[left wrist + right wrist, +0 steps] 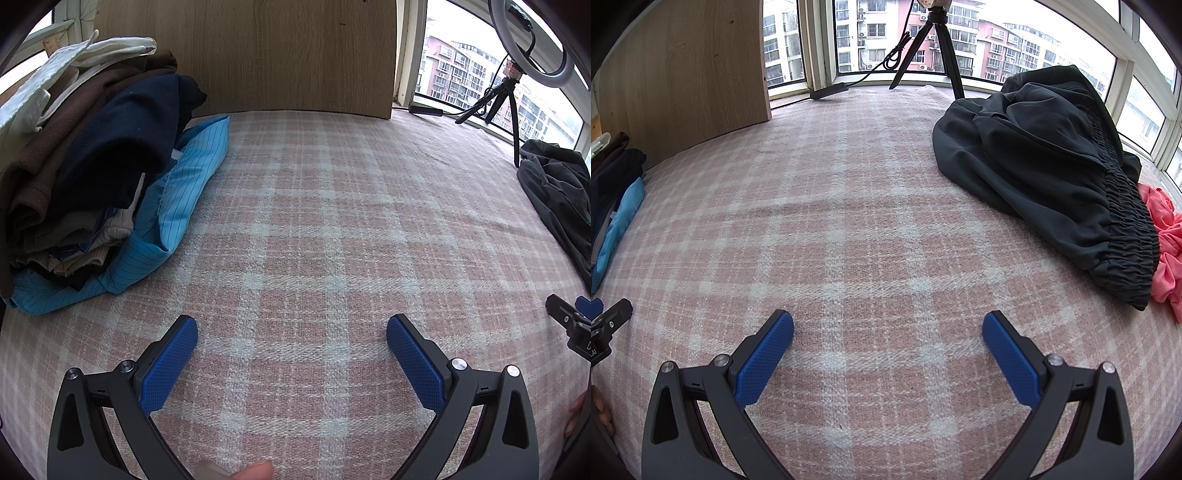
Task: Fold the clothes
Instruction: 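Move both open grippers toward the pink T-shirt beside the black garment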
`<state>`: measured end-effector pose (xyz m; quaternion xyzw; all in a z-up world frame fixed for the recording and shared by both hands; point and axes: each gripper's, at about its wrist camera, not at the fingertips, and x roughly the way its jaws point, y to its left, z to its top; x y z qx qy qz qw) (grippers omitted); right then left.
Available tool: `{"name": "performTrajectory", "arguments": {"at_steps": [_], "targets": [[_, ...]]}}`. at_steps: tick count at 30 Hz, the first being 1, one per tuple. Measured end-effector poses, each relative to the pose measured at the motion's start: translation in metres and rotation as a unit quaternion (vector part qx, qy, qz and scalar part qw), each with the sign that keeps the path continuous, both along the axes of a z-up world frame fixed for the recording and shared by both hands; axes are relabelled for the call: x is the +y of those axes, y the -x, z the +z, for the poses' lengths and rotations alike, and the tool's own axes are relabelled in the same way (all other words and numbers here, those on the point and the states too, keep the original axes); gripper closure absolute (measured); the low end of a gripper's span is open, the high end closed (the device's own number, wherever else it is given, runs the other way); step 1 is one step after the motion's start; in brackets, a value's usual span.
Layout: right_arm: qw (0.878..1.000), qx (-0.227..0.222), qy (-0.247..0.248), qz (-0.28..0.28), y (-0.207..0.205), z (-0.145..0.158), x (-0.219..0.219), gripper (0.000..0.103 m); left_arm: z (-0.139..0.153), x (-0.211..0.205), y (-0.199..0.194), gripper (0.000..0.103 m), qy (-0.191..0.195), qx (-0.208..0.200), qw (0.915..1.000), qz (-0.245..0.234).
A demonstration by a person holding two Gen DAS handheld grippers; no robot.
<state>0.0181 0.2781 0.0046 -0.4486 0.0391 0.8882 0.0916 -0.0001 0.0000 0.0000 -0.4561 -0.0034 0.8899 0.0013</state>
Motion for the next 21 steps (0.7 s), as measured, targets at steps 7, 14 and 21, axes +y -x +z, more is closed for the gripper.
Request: {"name": "performTrajectory", "arguments": {"at_steps": [7, 14, 21], "targets": [[1.0, 0.0, 0.002, 0.0, 0.0001, 0.0, 0.0, 0.0, -0.0021, 0.0006, 0.0042, 0.0, 0.001, 0.0, 1.0, 0.0], [1.0, 0.0, 0.003, 0.0, 0.0, 0.0001, 0.0002, 0.0, -0.002, 0.0001, 0.0039, 0.0, 0.0, 0.001, 1.0, 0.0], [1.0, -0.001, 0.002, -0.004, 0.0001, 0.0008, -0.0016, 0.0, 0.0005, 0.0, 0.0003, 0.0, 0.0, -0.002, 1.0, -0.001]]}}
